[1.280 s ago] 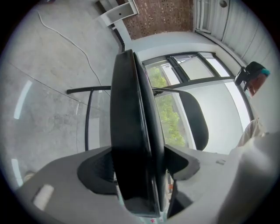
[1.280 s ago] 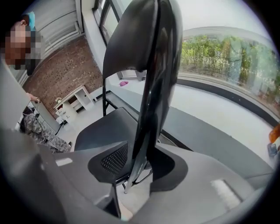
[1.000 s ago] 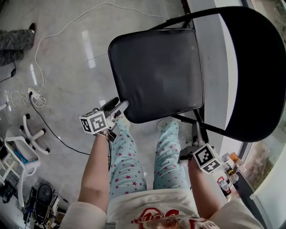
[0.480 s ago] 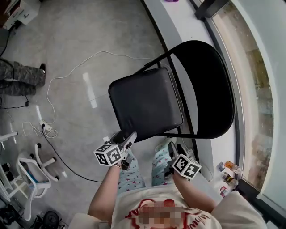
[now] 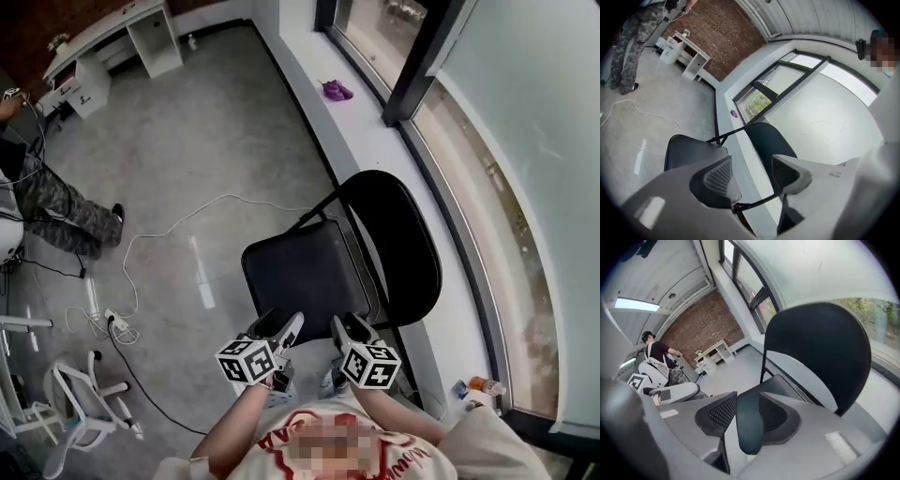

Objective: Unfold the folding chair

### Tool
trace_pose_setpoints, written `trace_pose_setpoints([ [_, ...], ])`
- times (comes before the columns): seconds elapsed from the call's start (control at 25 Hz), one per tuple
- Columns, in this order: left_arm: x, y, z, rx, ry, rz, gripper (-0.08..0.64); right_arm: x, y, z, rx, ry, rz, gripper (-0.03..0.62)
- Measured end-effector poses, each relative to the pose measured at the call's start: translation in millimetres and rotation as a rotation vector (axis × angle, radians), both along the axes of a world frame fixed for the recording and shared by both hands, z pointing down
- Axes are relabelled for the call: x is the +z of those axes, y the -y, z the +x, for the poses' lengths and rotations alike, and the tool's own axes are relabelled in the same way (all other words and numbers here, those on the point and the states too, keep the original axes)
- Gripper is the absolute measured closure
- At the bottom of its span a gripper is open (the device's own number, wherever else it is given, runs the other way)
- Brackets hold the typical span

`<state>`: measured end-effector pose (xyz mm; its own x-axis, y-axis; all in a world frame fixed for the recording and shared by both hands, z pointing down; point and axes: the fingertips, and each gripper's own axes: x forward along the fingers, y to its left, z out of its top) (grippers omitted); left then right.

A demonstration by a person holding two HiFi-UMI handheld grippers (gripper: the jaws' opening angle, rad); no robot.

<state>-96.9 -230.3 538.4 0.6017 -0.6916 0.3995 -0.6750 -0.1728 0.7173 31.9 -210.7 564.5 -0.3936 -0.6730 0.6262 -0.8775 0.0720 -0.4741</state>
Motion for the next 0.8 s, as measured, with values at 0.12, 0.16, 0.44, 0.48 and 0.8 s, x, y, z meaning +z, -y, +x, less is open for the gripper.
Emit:
trace_pose_setpoints([
  [0.12, -35, 0, 5, 0.023, 0.003, 0.052, 0.291, -51, 14, -3, -0.034, -0.009, 0.123, 0.436],
  [0.16, -47, -2, 7, 0.028, -0.005, 0.063, 0.294, -68, 16, -4, -0.049, -0.014, 0.158, 0.437],
  [0.44, -108, 1, 25, 0.085, -0.029, 0.189, 0.337, -150, 29, -17, -0.121, -0.048, 0.362, 0.511],
  [0.48, -115, 2, 26, 0.096, -0.025, 0.212, 0.359, -157, 30, -19, -0.125, -0.056, 0.382, 0.519],
  [0.8, -159, 15, 9, 0.053, 0.075, 0.336, 0.543, -191, 43, -29, -0.14, -0.049, 0.474, 0.566],
])
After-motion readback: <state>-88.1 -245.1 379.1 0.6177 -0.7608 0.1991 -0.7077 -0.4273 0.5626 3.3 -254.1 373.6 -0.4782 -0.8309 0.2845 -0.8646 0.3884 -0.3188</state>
